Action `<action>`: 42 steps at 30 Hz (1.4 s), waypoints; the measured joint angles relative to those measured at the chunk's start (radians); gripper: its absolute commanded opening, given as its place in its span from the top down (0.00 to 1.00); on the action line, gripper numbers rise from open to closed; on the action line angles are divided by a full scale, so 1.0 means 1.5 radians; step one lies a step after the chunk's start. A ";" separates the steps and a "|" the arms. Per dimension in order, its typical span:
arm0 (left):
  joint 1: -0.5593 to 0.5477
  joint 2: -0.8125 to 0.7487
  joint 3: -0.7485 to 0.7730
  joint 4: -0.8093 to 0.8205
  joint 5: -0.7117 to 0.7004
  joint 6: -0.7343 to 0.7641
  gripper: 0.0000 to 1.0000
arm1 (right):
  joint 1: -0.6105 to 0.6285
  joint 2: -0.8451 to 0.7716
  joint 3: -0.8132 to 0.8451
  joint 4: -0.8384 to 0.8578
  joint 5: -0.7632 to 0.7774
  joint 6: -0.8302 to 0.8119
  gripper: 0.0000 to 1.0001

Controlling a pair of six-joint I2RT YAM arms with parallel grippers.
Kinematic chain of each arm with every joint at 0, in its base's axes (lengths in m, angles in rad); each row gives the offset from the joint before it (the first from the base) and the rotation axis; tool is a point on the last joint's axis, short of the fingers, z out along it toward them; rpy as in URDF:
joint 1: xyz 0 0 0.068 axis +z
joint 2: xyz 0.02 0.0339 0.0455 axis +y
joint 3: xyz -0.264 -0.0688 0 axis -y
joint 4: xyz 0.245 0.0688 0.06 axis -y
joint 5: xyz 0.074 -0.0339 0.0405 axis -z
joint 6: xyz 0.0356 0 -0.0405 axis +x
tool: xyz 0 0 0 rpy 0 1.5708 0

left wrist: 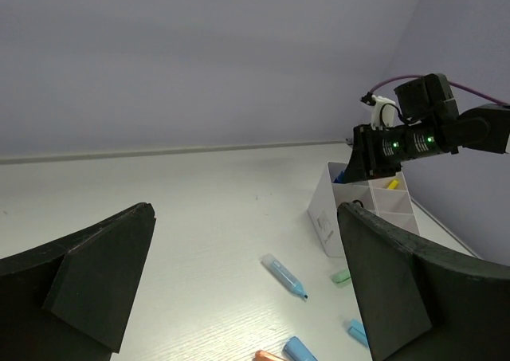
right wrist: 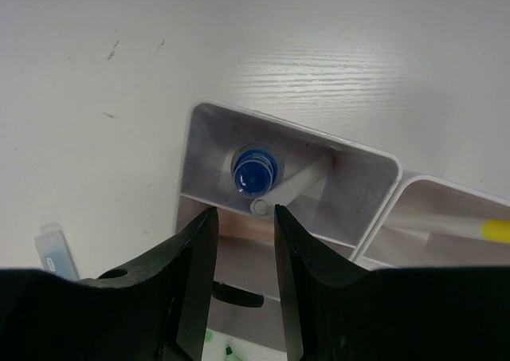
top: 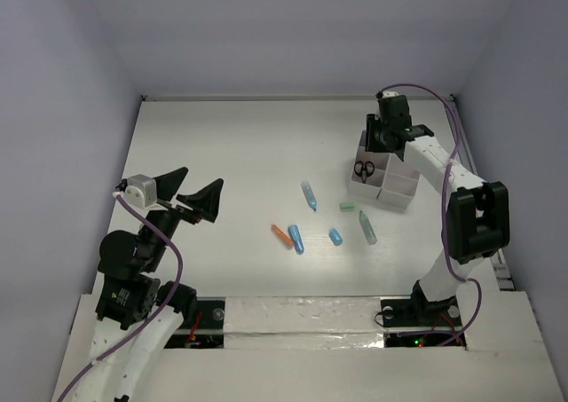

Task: Sort the stationery into containers
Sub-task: Pick up the pen from the storage box.

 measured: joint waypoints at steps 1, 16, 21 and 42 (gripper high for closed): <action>0.000 0.000 0.000 0.000 0.000 0.000 0.01 | 0.000 0.000 0.000 0.000 0.002 0.000 0.60; 0.000 0.000 0.000 0.000 0.000 0.000 0.01 | 0.010 0.034 0.026 -0.007 0.047 -0.007 0.60; 0.000 0.000 0.000 0.000 0.000 0.000 0.01 | 0.011 0.046 0.034 -0.011 0.063 -0.009 0.61; 0.000 0.000 0.000 0.000 0.000 0.000 0.01 | 0.019 0.050 0.051 -0.047 0.112 -0.010 0.66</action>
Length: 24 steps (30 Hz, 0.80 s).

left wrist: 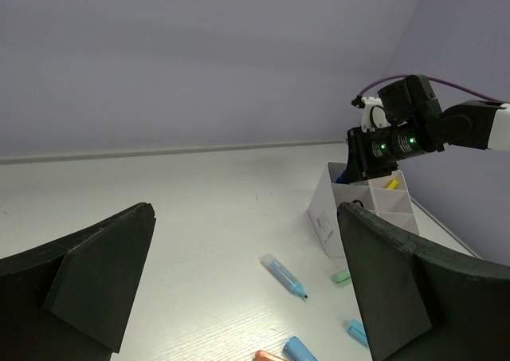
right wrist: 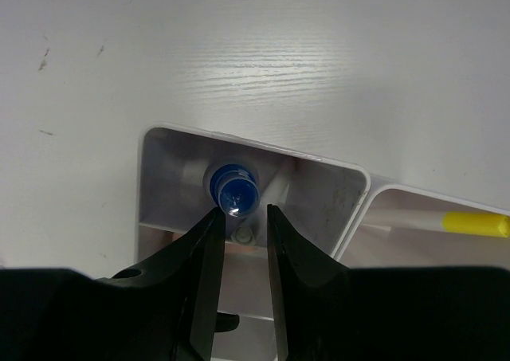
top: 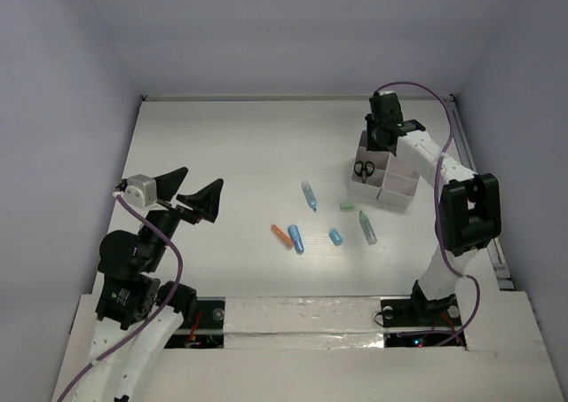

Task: Sort the stationery into containers
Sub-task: Pick up the pen from the storage box.

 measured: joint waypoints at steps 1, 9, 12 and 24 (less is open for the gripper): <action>0.000 0.000 0.000 0.000 0.000 0.000 0.01 | 0.000 0.000 0.001 -0.001 0.001 0.000 0.66; 0.000 0.000 0.000 0.000 0.000 0.000 0.01 | 0.000 0.000 0.001 -0.004 0.003 0.000 0.81; 0.000 0.000 0.000 0.000 0.000 0.000 0.01 | 0.000 0.000 0.001 -0.004 0.005 0.001 0.87; 0.000 0.000 0.000 0.000 0.000 0.000 0.01 | 0.000 -0.015 0.001 -0.002 0.018 0.004 1.00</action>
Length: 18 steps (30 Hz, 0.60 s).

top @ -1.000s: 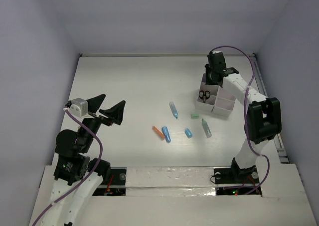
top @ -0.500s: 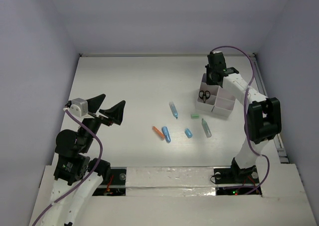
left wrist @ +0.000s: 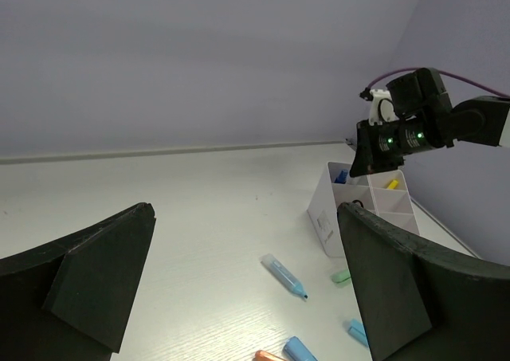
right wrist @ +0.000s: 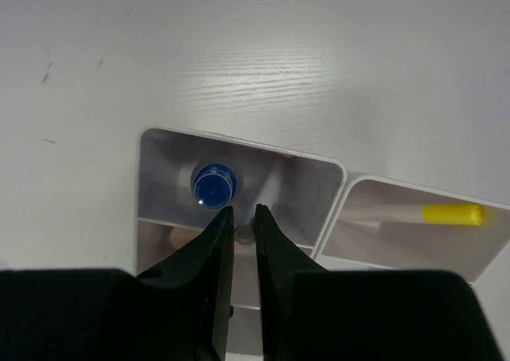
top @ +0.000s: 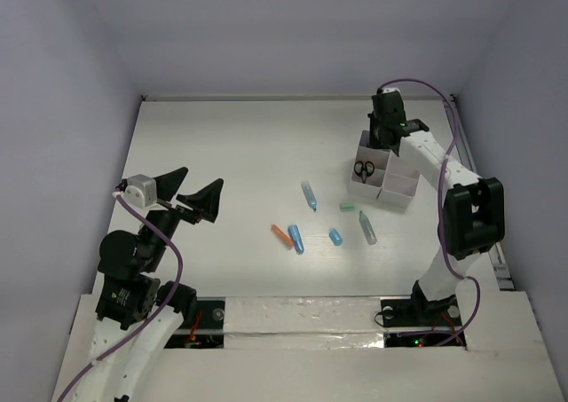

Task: Sort the stationery into containers
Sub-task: Pick up the pen from the storage box.

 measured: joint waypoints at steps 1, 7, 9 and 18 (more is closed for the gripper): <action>0.000 0.000 0.000 0.000 0.000 0.000 0.01 | 0.000 -0.009 0.000 0.001 0.000 0.002 1.00; 0.000 0.000 0.000 0.000 0.000 0.000 0.01 | 0.000 -0.072 0.000 0.013 0.001 0.005 1.00; 0.000 0.000 0.000 0.000 0.000 0.000 0.01 | 0.000 -0.088 0.000 0.017 0.001 0.007 1.00; 0.000 0.000 0.000 0.000 0.000 0.000 0.01 | 0.000 -0.158 -0.002 0.014 -0.011 0.014 1.00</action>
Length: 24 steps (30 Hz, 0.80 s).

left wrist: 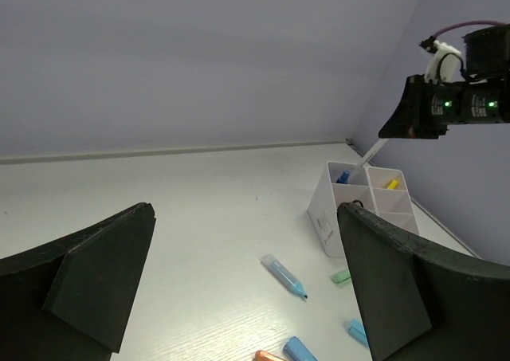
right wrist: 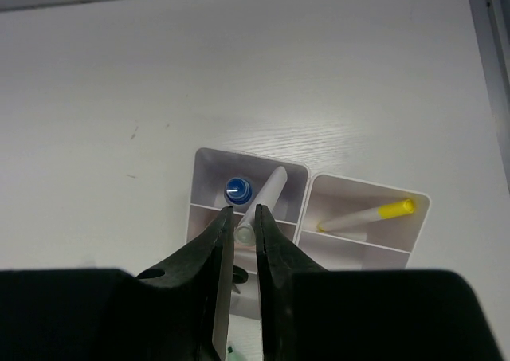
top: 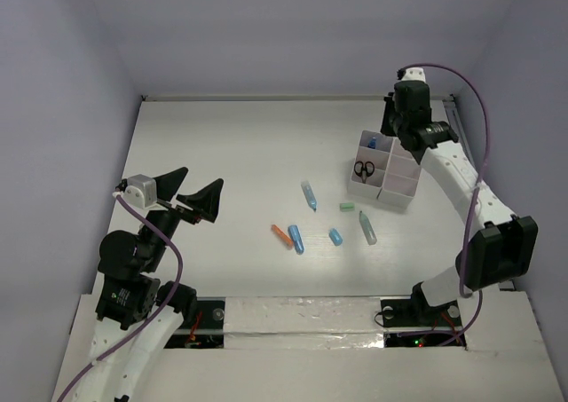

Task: Sort the stationery into containers
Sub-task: Pick up the pen from the storage box, then place the pen in the storage box.

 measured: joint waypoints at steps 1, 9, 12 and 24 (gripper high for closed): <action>0.000 0.000 0.000 0.000 0.000 0.000 0.01 | 0.000 -0.013 -0.001 0.000 -0.001 0.000 1.00; 0.000 0.000 0.000 0.000 0.000 0.000 0.01 | 0.000 -0.096 -0.002 0.002 -0.004 0.008 1.00; 0.000 0.000 0.000 0.000 0.001 0.000 0.01 | 0.000 -0.107 -0.003 0.002 0.001 0.011 1.00; 0.000 0.001 0.000 0.005 0.004 0.000 0.01 | 0.000 -0.126 -0.087 -0.010 0.034 0.028 1.00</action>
